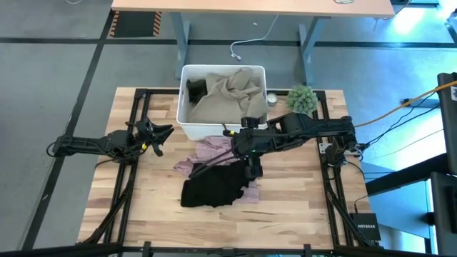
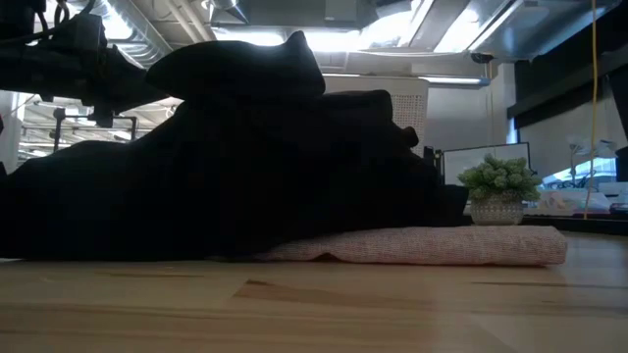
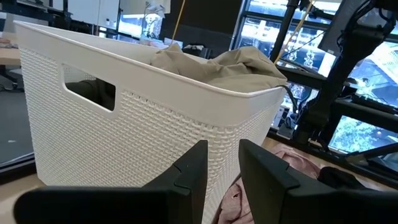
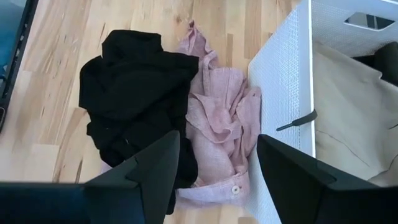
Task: Sort clothes
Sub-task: Put the black shirt into the white laundry organizer
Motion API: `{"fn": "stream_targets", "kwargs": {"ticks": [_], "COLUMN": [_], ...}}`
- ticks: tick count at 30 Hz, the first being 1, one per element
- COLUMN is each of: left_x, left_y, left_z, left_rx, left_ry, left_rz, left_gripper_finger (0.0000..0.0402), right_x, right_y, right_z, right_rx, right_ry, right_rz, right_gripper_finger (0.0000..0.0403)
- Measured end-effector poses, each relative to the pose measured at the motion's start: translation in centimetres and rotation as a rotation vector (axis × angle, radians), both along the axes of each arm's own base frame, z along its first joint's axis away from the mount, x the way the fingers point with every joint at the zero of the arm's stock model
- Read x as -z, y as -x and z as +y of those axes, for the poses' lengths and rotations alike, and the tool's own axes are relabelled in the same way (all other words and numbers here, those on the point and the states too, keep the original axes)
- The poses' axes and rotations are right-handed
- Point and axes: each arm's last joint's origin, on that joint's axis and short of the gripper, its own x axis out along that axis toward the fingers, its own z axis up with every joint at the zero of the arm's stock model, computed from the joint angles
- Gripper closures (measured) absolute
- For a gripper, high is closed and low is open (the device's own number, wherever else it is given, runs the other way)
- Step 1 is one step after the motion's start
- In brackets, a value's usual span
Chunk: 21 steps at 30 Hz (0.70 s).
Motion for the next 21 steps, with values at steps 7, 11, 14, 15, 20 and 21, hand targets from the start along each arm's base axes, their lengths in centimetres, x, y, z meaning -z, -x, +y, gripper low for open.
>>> {"fn": "stream_targets", "kwargs": {"ticks": [7, 11, 14, 15, 20, 21], "left_x": [0.0, 0.0, 0.0, 0.0, 0.0, 0.0], "left_y": [0.0, 0.0, 0.0, 0.0, 0.0, 0.0], "left_z": [0.0, 0.0, 0.0, 0.0, 0.0, 0.0], "left_rx": [-0.001, -0.001, -0.001, -0.001, -0.001, -0.001], "left_ry": [-0.004, -0.014, -0.004, -0.005, -0.004, -0.004], "left_rz": [0.002, 0.008, 0.002, 0.003, 0.002, 0.002], "left_gripper_finger": [0.0315, 0.0315, 0.0315, 0.0315, 0.0315, 0.0315], "right_x": [0.3, 0.3, 0.4, 0.4, 2.5, 3.2], "right_y": [0.6, 1.0, 1.6, 1.9, 2.5, 2.5], "right_z": [0.6, 1.9, 3.1, 3.6, 5.4, 5.8], "right_rx": [0.018, -0.009, -0.010, -0.010, 0.004, -0.004], "right_ry": [-0.033, -0.014, 0.012, 0.021, 0.120, 0.133], "right_rz": [0.057, 0.054, 0.066, 0.071, 0.155, 0.176], "right_gripper_finger": [0.0171, 0.0171, 0.0171, 0.0171, 0.0171, 0.0171]}}
